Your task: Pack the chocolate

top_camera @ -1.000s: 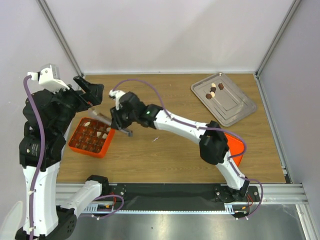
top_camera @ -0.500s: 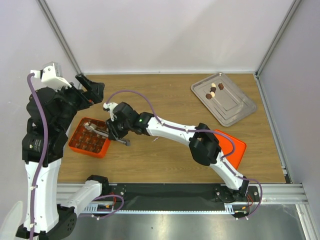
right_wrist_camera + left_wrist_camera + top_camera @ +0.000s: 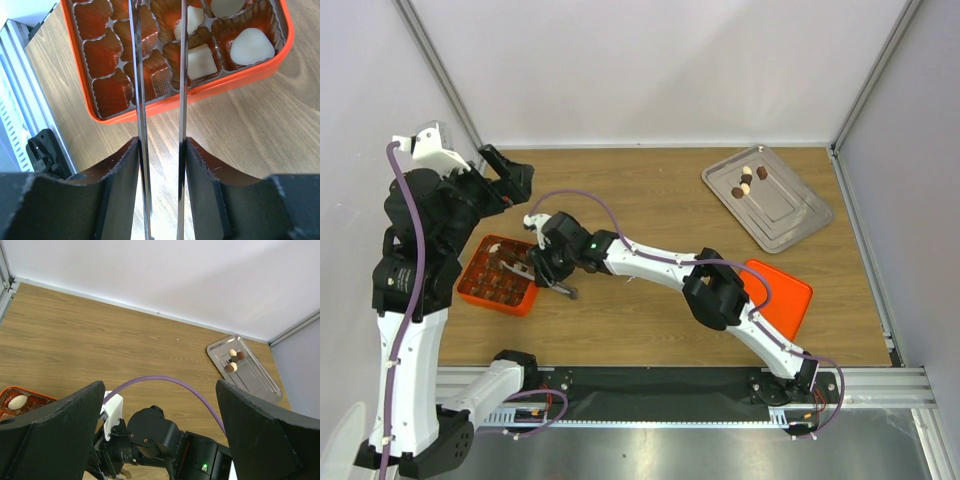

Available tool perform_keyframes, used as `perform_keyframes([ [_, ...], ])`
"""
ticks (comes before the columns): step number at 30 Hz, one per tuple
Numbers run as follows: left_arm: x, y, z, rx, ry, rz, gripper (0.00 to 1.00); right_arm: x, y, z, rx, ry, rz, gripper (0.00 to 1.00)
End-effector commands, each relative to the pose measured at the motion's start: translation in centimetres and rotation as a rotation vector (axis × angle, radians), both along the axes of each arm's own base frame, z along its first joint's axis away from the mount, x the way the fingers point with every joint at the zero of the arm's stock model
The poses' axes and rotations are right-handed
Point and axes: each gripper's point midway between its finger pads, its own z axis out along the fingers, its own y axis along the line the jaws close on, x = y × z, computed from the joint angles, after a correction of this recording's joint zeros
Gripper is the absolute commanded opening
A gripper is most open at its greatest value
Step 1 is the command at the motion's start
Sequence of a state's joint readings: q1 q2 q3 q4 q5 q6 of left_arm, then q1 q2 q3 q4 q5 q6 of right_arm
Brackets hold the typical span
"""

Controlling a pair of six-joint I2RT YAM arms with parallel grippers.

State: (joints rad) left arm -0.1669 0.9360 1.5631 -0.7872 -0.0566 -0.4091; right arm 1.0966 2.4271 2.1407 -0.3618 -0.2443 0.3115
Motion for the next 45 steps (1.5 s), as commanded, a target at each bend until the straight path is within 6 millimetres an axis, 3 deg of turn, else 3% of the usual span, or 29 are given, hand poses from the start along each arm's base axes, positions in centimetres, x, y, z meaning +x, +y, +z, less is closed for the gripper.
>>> perform_keyframes([
  [1, 0.2, 0.0, 0.7, 0.001, -0.031, -0.004, 1.0, 1.2, 1.3, 4.9, 0.1, -0.084, -0.007, 0.45],
  [7, -0.1, -0.3, 1.2, -0.009, -0.035, -0.023, 1.0, 2.7, 0.6, 8.3, 0.144, -0.139, -0.036, 0.45],
  [10, -0.4, -0.3, 1.8, -0.008, -0.046, -0.027, 1.0, 3.9, -0.8, 11.8, 0.174, -0.184, -0.07, 0.44],
  [12, -0.5, -0.2, 1.9, -0.002, -0.043, -0.023, 1.0, 4.4, -1.8, 13.1, 0.185, -0.193, -0.081, 0.44],
  [13, -0.5, -0.2, 2.0, -0.001, -0.043, -0.023, 1.0, 4.9, -2.7, 14.3, 0.213, -0.191, -0.079, 0.44],
  [15, -0.5, -0.1, 2.0, 0.003, -0.042, -0.019, 1.0, 5.6, -4.0, 14.8, 0.23, -0.183, -0.098, 0.45],
  [16, -0.5, -0.1, 1.9, 0.004, -0.039, -0.017, 1.0, 6.8, -5.3, 14.0, 0.22, -0.175, -0.125, 0.45],
  [17, -0.5, -0.1, 1.9, 0.004, -0.038, -0.017, 1.0, 7.2, -6.3, 15.3, 0.237, -0.182, -0.138, 0.44],
  [19, -0.5, -0.1, 1.9, 0.002, -0.038, -0.018, 1.0, 9.0, -8.5, 15.7, 0.241, -0.179, -0.187, 0.44],
  [21, -0.7, -0.1, 1.9, 0.002, -0.041, -0.018, 1.0, 9.9, -11.2, 16.0, 0.236, -0.179, -0.231, 0.43],
  [22, -0.6, -0.1, 2.0, 0.002, -0.042, -0.017, 1.0, 11.8, -13.4, 16.5, 0.239, -0.192, -0.287, 0.43],
  [23, -0.6, -0.1, 2.0, 0.002, -0.042, -0.018, 1.0, 12.6, -15.3, 15.1, 0.201, -0.182, -0.327, 0.43],
  [25, -0.5, -0.1, 1.7, 0.004, -0.035, -0.019, 1.0, 14.9, -20.0, 15.7, 0.135, -0.232, -0.45, 0.43],
  [26, -0.5, -0.2, 1.6, 0.003, -0.035, -0.02, 1.0, 17.0, -23.7, 14.1, 0.074, -0.232, -0.537, 0.43],
  [28, -0.4, -0.4, 0.8, -0.003, -0.017, -0.031, 1.0, 19.0, -29.5, 14.0, -0.001, -0.257, -0.672, 0.43],
  [29, -0.3, -0.6, 0.7, -0.009, -0.018, -0.04, 1.0, 20.8, -33.6, 13.6, -0.033, -0.256, -0.752, 0.43],
  [30, -0.1, -0.7, -0.2, -0.01, -0.002, -0.042, 1.0, 21.0, -36.7, 12.6, -0.093, -0.248, -0.828, 0.43],
  [31, -0.1, -1.3, -0.5, -0.021, 0.006, -0.069, 1.0, 21.3, -38.6, 12.3, -0.112, -0.245, -0.87, 0.43],
  [32, 0.1, -1.4, -0.8, -0.025, 0.008, -0.075, 1.0, 22.2, -41.9, 12.0, -0.142, -0.248, -0.931, 0.43],
  [35, 0.5, -1.7, -1.6, -0.032, 0.023, -0.088, 1.0, 22.9, -47.8, 10.1, -0.225, -0.215, -1.05, 0.44],
  [37, 0.7, -1.9, -1.7, -0.036, 0.025, -0.093, 1.0, 23.5, -49.9, 9.1, -0.239, -0.193, -1.084, 0.44],
  [38, 0.8, -1.9, -1.8, -0.036, 0.027, -0.093, 1.0, 24.1, -52.0, 9.0, -0.25, -0.193, -1.128, 0.44],
  [42, 1.1, -2.2, -2.3, -0.038, 0.037, -0.106, 1.0, 25.3, -56.0, 8.0, -0.293, -0.177, -1.203, 0.43],
  [45, 1.4, -2.1, -2.7, -0.031, 0.047, -0.099, 1.0, 25.8, -58.0, 7.0, -0.297, -0.154, -1.232, 0.43],
])
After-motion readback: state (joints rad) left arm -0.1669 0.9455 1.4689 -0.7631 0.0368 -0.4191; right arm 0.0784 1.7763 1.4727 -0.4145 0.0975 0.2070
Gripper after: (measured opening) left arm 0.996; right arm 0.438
